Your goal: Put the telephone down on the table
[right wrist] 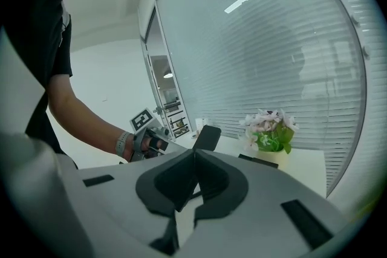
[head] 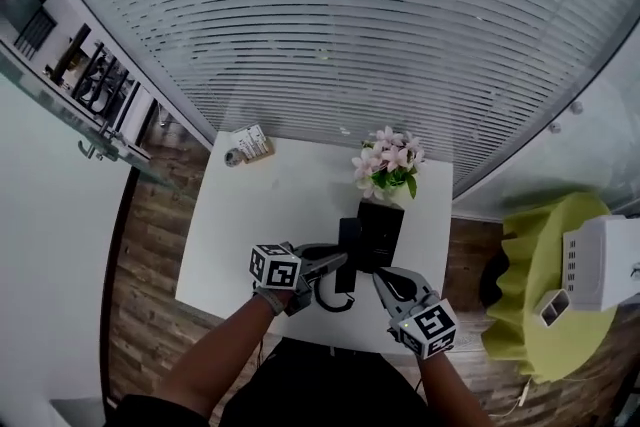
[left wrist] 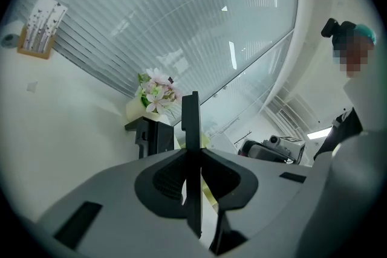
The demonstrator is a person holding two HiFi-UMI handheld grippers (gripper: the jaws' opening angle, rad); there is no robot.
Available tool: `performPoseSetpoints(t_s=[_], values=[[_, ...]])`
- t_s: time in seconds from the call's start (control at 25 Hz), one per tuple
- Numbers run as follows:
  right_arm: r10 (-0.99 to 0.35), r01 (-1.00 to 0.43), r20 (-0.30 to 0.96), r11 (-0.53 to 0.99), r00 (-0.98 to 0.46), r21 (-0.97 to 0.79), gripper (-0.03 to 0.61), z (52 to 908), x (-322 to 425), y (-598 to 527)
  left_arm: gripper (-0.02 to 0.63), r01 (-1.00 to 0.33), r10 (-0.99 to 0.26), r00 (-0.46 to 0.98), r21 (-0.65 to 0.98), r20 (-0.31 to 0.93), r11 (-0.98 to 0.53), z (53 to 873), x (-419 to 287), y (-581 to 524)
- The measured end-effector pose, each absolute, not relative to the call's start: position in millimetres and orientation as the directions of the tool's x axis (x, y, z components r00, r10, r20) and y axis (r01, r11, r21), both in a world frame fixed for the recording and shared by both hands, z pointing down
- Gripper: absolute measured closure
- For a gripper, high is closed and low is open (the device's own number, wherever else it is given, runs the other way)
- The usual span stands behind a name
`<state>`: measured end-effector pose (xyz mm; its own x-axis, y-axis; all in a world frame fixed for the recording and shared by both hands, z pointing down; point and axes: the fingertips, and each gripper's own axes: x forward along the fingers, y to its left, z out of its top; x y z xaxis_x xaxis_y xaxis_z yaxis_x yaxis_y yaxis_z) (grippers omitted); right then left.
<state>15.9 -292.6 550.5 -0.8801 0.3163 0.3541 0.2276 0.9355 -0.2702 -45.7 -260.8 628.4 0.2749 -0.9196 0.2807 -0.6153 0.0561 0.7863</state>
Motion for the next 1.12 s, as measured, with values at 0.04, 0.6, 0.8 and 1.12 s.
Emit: performPoseSetpoints(t_s=[0.04, 0.6, 0.8, 1.12], values=[[0.333, 0.248, 0.345, 0.931, -0.878, -0.269, 0.555, 545.9, 13.5, -288.3, 0.538, -0.624, -0.921, 0.266, 0.779, 0.284, 0.061, 624.0, -46.2, -256.8], [0.499, 0.442, 0.306, 0.865, -0.811, -0.238, 0.555, 516.0, -26.6, -218.1, 0.537, -0.642, -0.946, 0.121, 0.750, 0.302, 0.157, 593.3, -76.7, -180.0], [0.498, 0.438, 0.317, 0.865, -0.807, -0.243, 0.555, 520.7, -48.7, -187.8, 0.537, -0.631, -0.943, 0.128, 0.759, 0.308, 0.162, 597.4, -99.3, -147.6], [0.484, 0.437, 0.367, 0.875, -0.794, -0.209, 0.555, 528.3, -84.9, -139.7, 0.538, -0.638, -0.933, 0.151, 0.753, 0.326, 0.160, 600.7, -141.3, -99.3]])
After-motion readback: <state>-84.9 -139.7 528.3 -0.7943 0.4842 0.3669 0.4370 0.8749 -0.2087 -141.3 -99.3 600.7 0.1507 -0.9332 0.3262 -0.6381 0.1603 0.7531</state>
